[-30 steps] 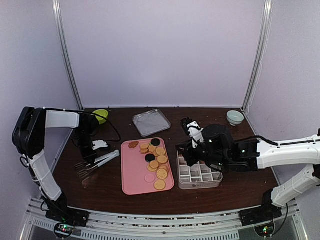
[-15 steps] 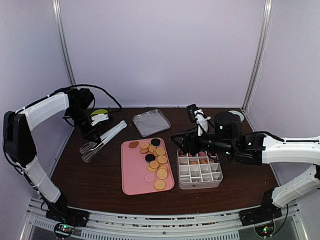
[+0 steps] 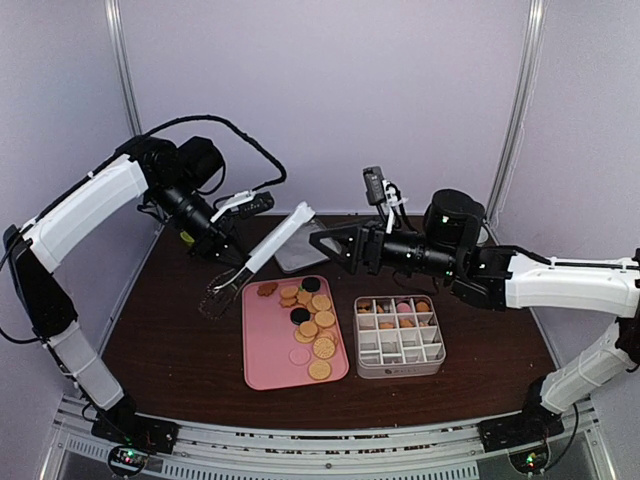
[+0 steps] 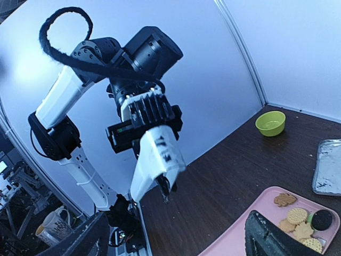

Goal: Pack the cookies
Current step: Pick up the clamp at the center of the board, then pass from the left arm to the right

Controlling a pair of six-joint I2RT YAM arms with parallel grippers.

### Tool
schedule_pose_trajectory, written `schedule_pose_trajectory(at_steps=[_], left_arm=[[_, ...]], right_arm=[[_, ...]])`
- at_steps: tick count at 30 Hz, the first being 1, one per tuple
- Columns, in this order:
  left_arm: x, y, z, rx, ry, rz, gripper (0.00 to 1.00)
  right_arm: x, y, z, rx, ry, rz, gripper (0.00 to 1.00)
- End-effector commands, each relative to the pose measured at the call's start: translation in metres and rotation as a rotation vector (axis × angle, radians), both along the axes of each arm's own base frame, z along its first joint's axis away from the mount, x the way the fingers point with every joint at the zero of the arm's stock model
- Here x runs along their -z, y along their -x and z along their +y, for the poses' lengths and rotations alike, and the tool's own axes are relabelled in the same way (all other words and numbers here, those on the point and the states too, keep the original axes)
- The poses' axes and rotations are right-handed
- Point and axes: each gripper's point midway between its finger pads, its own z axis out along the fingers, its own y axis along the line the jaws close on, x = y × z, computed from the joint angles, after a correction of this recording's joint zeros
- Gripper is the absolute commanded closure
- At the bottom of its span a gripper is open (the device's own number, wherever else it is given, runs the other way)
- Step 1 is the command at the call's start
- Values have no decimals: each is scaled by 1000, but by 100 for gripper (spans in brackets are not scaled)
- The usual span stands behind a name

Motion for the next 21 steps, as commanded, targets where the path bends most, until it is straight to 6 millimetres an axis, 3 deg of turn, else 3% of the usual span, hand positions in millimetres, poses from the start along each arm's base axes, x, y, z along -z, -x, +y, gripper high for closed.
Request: schedule_pose_trajectory(at_steps=[1, 5, 11, 21], left_arm=[[-8, 11, -14, 54, 57, 54, 100], [-12, 10, -19, 66, 68, 44, 100], [-21, 7, -32, 80, 76, 17, 100], [-29, 13, -35, 99, 95, 23, 100]], right_arm=[[-34, 13, 13, -129, -113, -12, 12], [-37, 22, 27, -234, -152, 8, 14], [-32, 16, 44, -278, -140, 31, 23], [-36, 11, 49, -286, -169, 29, 39]])
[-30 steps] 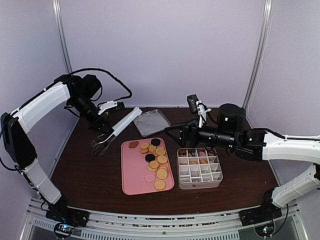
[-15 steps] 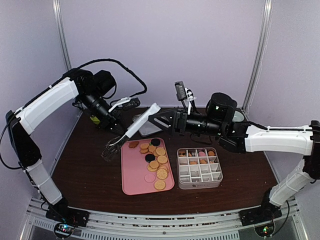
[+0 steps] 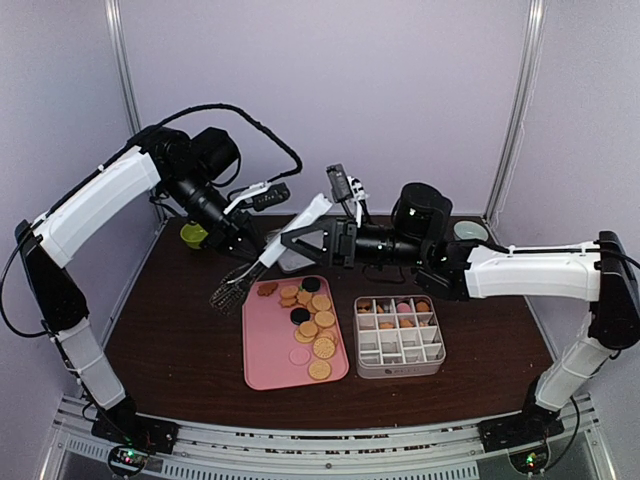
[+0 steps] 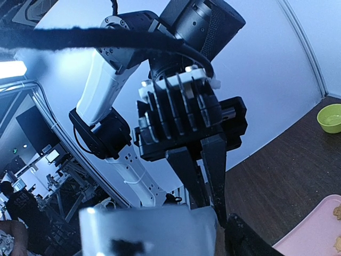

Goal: Pack the cookies
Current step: Pass from the left arm to the right

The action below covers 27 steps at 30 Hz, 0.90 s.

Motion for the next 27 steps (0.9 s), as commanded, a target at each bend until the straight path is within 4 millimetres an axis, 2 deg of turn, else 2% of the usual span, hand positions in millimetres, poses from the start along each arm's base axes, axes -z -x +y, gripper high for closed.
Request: schedule_pose_trajectory(at_steps=[1, 8, 15, 23, 24, 27], left_arm=[[-10, 4, -5, 19, 44, 17, 100], [-3, 3, -2, 17, 14, 4, 100], [4, -1, 2, 11, -20, -19, 100], [11, -10, 5, -10, -71, -55, 100], [13, -13, 6, -20, -79, -62, 97], [19, -26, 10, -73, -126, -100, 66]], right_arm=[[-28, 1, 1, -26, -81, -44, 42], [-33, -3, 4, -64, -122, -19, 51], [-29, -7, 5, -99, -97, 7, 64], [-35, -5, 1, -138, -94, 11, 65], [-35, -6, 1, -134, -95, 11, 66], [-30, -9, -1, -97, -77, 16, 67]])
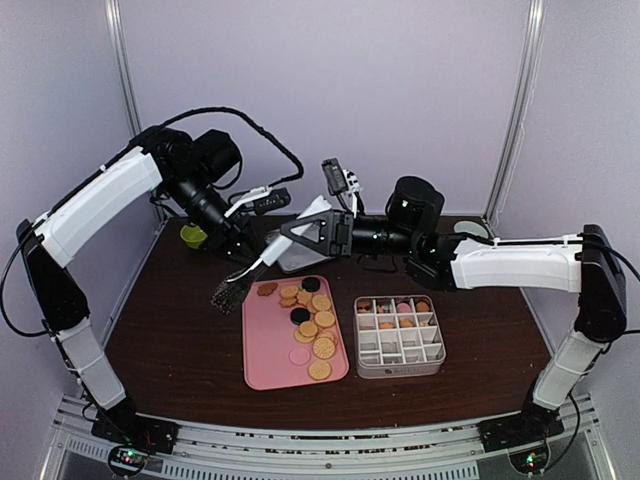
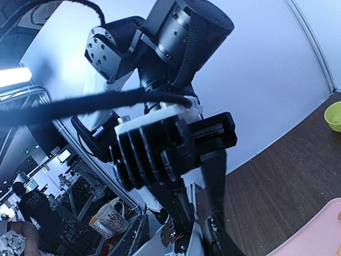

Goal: Pack the cookies
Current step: Pass from the left arm to the right, then pick up the fake cookies from the plate.

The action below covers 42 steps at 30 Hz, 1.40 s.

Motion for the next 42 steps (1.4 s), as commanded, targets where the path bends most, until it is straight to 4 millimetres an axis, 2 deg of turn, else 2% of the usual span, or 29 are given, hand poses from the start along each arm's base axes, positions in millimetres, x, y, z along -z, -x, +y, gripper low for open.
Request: schedule_pose_trajectory(at_steps=[1, 3, 5, 6, 9, 10, 11, 14, 18, 21, 24, 26, 29, 37, 42], left_arm=[[13, -31, 8, -62, -95, -144, 59], [18, -42, 17, -106, -137, -189, 50], [20, -54, 28, -159, -151, -209, 45], [22, -59, 35, -185, -156, -208, 37], [22, -73, 59, -272, -166, -207, 25], [21, -78, 69, -303, -169, -213, 5], [21, -83, 78, -335, -174, -222, 3], [22, -102, 108, -458, -206, -269, 2], [22, -128, 153, -657, -329, -398, 2], [21, -137, 181, -754, -402, -489, 2], [16, -138, 203, -847, -402, -538, 2], [22, -134, 208, -856, -403, -532, 2], [31, -127, 203, -829, -393, -498, 2], [44, -126, 205, -817, -411, -493, 2], [53, -126, 203, -799, -429, -464, 2]], right_arm=[[-25, 4, -8, -5, -27, -14, 68], [-16, 0, -10, 40, 24, -26, 67], [-7, -2, -17, 88, 66, -44, 66], [-3, -3, -21, 109, 86, -56, 66], [17, -7, -31, 179, 176, -87, 66], [23, -9, -35, 204, 204, -97, 66], [30, -10, -38, 228, 236, -105, 66], [51, -15, -49, 319, 342, -144, 67], [67, -15, -55, 406, 435, -191, 67], [75, -8, -50, 429, 481, -231, 67], [84, -5, -41, 433, 519, -253, 68], [92, -3, -35, 426, 540, -254, 68], [102, 1, -26, 418, 563, -264, 68], [124, 10, -9, 413, 637, -304, 68], [130, 15, -4, 410, 645, -321, 67]])
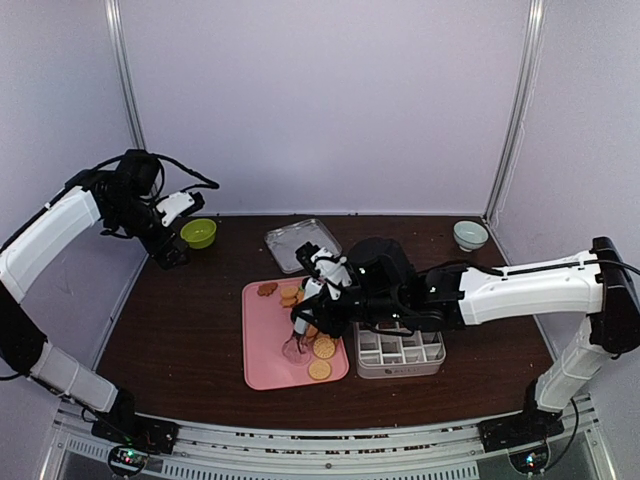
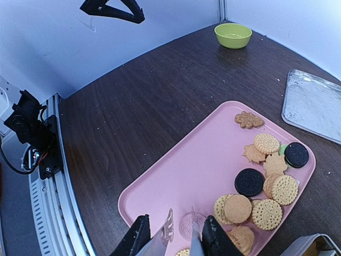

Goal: Pack the cookies
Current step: Pick up the fake cookies from the plate.

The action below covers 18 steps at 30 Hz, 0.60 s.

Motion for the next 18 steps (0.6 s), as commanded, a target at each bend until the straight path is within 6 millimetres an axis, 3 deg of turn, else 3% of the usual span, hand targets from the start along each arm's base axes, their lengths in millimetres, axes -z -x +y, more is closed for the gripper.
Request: schedule_pose_trajectory(at_steps=[1, 18], left_arm=[[0, -8, -3, 5, 7, -19, 2], [1, -6, -8, 23, 26, 7, 2]], right_arm=[[-22, -4, 10, 18, -43, -63, 67], [-4, 0, 16, 23, -26, -63, 61]])
